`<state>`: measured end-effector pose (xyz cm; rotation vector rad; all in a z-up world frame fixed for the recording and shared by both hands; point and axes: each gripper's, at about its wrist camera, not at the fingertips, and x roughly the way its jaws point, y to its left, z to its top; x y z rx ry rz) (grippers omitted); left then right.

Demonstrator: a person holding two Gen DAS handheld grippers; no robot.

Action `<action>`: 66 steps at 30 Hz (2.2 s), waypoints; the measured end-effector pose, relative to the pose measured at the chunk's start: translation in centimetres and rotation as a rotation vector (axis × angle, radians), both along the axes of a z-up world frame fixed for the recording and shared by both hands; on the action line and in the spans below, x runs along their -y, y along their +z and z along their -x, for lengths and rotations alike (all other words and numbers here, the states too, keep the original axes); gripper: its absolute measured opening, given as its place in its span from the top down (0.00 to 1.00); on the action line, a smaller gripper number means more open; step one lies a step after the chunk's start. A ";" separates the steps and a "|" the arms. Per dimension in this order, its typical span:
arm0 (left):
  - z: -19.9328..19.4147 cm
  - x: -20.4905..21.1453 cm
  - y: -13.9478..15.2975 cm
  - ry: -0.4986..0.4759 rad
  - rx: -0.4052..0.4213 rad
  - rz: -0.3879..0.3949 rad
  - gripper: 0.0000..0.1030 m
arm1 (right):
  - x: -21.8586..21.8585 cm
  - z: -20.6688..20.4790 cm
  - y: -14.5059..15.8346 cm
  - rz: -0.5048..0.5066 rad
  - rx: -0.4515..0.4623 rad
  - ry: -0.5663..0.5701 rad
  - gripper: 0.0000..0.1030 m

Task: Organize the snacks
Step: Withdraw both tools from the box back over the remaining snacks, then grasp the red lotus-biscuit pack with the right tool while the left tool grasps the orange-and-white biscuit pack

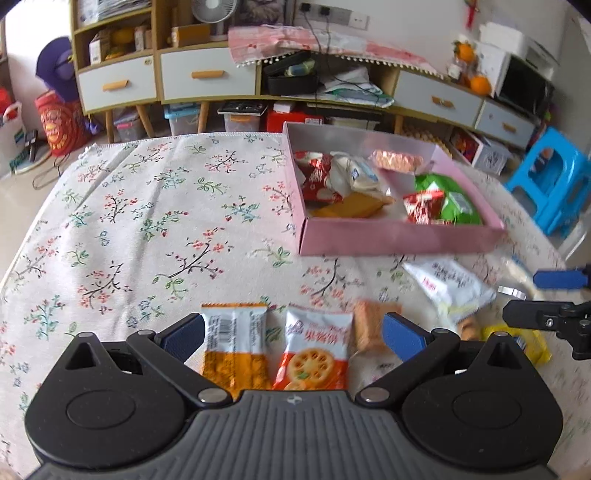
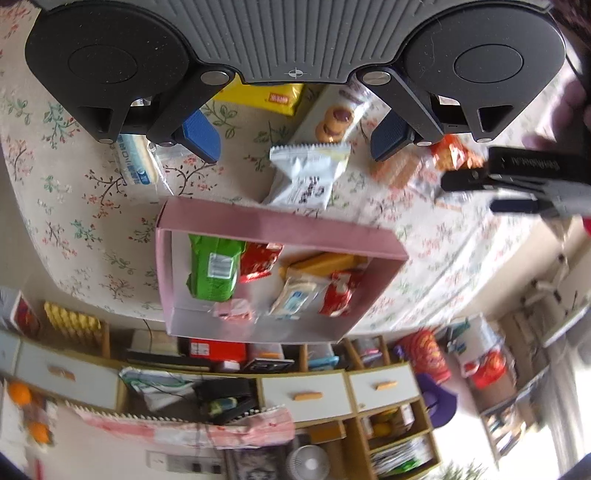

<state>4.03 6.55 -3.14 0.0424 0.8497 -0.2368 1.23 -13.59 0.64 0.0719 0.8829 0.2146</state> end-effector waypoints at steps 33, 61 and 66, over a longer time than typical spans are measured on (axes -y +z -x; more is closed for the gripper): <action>-0.4 -4.8 -1.5 0.042 -0.068 -0.061 0.68 | -11.0 -0.3 -1.7 -0.162 0.073 0.341 0.43; -0.8 -7.8 -1.8 0.151 -0.047 -0.081 0.52 | -15.9 -0.5 -5.2 0.016 0.096 0.165 0.31; -0.2 -7.6 -2.2 0.127 -0.008 -0.110 0.52 | -15.2 -0.5 -5.2 0.032 0.117 0.151 0.53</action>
